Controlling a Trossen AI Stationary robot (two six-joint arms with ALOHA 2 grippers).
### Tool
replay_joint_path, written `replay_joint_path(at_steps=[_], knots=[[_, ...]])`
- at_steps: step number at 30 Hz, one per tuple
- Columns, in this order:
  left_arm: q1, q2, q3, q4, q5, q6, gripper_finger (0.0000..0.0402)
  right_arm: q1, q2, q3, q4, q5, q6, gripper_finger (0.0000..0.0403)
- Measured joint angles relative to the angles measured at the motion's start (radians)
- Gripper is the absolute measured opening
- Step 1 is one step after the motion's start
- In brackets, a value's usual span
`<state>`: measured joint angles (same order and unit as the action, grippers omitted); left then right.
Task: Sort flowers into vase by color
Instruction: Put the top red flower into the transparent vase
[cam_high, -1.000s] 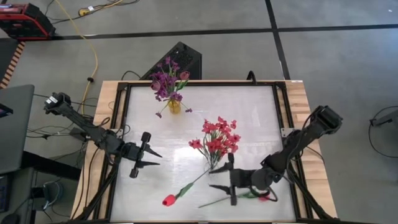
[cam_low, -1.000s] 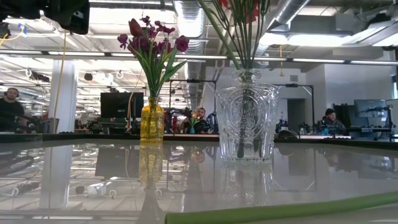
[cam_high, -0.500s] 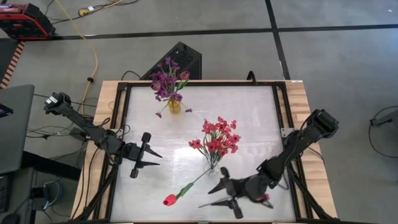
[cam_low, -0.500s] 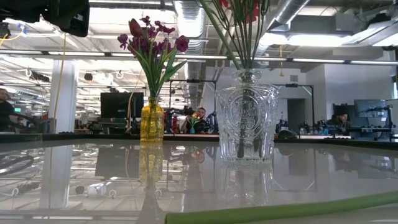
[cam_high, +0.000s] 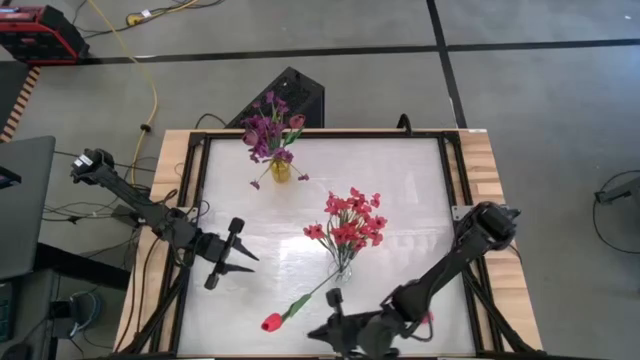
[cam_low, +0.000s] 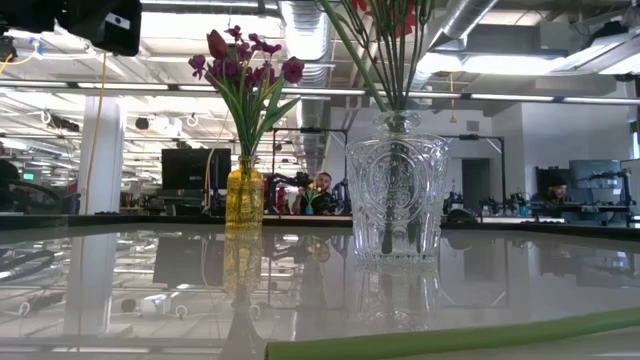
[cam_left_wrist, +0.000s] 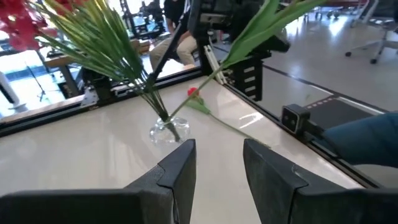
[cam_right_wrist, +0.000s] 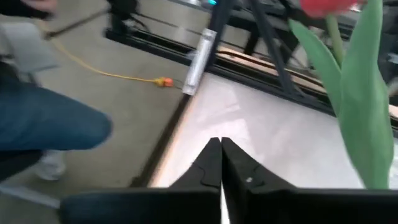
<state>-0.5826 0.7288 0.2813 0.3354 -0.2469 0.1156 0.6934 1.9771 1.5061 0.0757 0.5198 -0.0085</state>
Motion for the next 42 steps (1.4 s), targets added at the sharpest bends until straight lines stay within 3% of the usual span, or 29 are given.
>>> replay_joint_path(at_steps=[5,9,15,21,28,34,42], knots=[[0.0,0.0,0.0,-0.024,0.028,-0.032,0.0124,-0.031,0.104,0.105,0.016,0.096,-0.023,0.0031],[-0.001,0.007,0.0,-0.035,0.046,-0.042,0.0124,-0.035,0.17,0.187,0.012,0.253,-0.1,0.0027],[-0.001,0.011,0.0,-0.043,0.091,-0.07,0.0124,-0.017,0.206,0.259,0.008,0.64,-0.182,0.0016],[-0.001,0.01,0.0,-0.054,0.112,-0.075,0.0124,-0.017,0.197,0.257,0.01,0.881,-0.151,0.0026],[-0.001,0.01,0.0,-0.054,0.112,-0.077,0.0124,-0.01,0.188,0.256,0.011,0.932,-0.181,0.0019],[-0.001,0.01,0.0,-0.053,0.112,-0.078,0.0124,0.023,0.11,0.256,-0.05,0.945,-0.101,0.0022],[-0.001,0.01,0.0,-0.048,0.112,-0.079,0.0124,0.029,0.007,0.257,-0.522,0.942,0.294,0.0022]])
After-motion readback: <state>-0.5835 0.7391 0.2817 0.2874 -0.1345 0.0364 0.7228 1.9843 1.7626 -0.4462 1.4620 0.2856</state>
